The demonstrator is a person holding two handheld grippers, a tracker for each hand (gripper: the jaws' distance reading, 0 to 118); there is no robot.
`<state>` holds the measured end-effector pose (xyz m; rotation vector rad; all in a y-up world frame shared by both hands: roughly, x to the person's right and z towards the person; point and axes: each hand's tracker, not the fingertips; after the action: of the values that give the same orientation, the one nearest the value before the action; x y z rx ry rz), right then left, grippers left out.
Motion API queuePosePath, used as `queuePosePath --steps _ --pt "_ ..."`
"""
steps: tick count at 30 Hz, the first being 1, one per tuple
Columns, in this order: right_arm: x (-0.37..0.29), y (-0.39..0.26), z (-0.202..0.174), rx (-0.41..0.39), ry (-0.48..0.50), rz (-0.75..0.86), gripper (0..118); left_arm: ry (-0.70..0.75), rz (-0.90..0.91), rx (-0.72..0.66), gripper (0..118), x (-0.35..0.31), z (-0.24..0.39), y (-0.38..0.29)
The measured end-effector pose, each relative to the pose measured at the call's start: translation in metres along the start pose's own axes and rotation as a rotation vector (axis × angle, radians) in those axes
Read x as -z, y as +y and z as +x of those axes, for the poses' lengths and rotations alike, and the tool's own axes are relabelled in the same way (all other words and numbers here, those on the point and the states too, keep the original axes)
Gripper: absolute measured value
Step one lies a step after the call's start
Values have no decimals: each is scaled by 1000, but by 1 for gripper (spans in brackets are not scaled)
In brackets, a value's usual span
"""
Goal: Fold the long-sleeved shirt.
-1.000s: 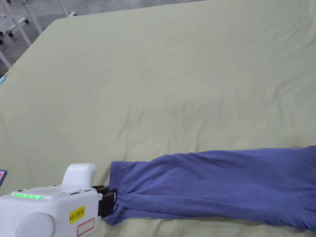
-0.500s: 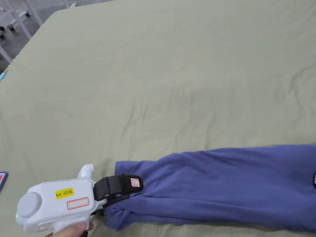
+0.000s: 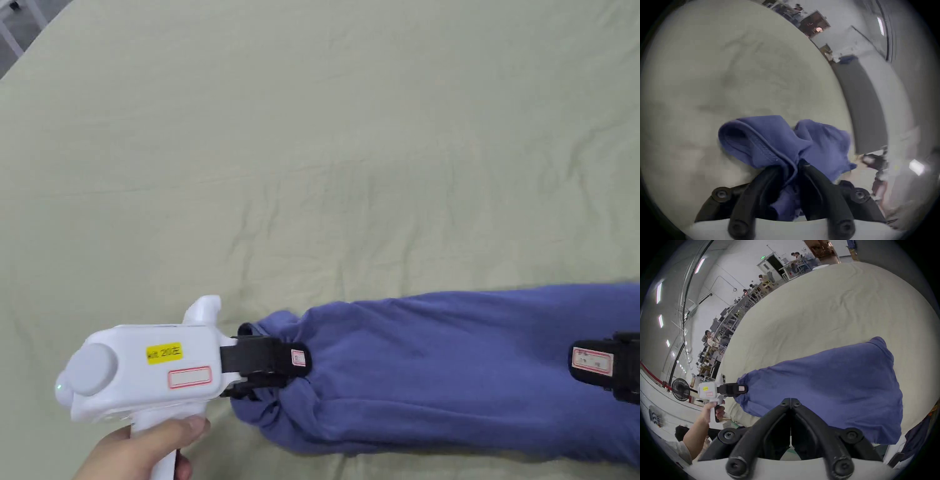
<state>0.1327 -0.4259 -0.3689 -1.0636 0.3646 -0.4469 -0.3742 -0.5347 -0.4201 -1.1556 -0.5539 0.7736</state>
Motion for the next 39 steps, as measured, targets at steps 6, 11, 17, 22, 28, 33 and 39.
queuePosePath --steps 6,11,17,22,28,33,39 --pt "4 2 -15 14 -17 -12 0 -139 57 -22 11 -29 0 -14" --pt "0 6 -35 2 -23 -4 0 -177 102 -47 11 -66 -1 -10" --pt "4 12 -56 -10 -24 9 0 -106 147 -57 12 -109 -19 -5" --pt "10 13 -76 -33 -15 9 0 -30 204 -130 11 -150 -35 -4" --pt "5 12 -88 -62 -1 15 0 93 310 -157 11 -206 -48 -7" --pt "-12 6 -80 -60 -9 42 0 284 392 -2 11 -206 33 -20" --pt "-51 -2 -64 -16 6 91 0 257 320 219 12 -92 174 -40"
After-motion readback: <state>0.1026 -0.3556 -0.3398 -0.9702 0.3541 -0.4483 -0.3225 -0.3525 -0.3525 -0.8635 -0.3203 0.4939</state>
